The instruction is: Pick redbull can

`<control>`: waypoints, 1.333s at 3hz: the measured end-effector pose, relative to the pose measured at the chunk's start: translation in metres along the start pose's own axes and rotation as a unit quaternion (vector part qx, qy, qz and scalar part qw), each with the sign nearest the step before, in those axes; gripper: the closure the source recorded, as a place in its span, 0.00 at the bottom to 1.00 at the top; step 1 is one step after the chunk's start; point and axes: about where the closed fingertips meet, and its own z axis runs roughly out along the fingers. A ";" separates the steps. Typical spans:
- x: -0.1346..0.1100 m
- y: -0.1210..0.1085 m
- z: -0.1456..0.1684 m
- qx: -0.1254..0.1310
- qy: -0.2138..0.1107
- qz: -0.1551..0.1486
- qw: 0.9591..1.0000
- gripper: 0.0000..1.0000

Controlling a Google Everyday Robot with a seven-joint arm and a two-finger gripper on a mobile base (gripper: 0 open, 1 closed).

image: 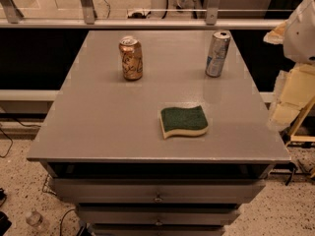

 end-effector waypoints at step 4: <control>-0.011 -0.071 0.030 0.097 -0.177 0.040 0.979 0.00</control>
Offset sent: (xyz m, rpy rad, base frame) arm 0.0582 -0.0088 -0.0050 0.2090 -0.1879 -0.0267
